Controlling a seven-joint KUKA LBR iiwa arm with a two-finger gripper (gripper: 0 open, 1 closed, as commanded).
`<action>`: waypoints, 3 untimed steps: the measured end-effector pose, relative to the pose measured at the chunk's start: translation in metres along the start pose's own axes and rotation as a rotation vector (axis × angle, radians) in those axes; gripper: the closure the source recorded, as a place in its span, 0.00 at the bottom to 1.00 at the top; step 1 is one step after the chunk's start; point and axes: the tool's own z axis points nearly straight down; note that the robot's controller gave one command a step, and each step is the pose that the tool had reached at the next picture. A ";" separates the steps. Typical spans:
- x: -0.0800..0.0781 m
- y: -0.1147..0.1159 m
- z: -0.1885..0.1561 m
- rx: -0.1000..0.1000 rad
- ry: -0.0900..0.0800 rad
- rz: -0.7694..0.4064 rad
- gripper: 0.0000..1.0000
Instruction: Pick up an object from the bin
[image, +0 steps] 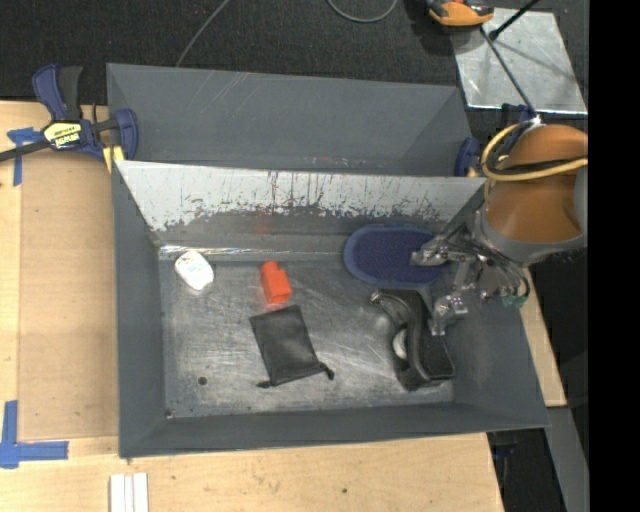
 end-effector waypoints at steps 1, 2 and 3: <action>0.000 0.000 0.000 0.000 0.001 0.000 0.00; 0.000 0.000 0.000 0.000 0.001 0.000 0.00; 0.065 -0.002 -0.008 -0.004 0.017 0.116 0.00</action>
Offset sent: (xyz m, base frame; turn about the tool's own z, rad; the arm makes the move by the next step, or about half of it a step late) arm 0.0000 0.0000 0.0000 0.0000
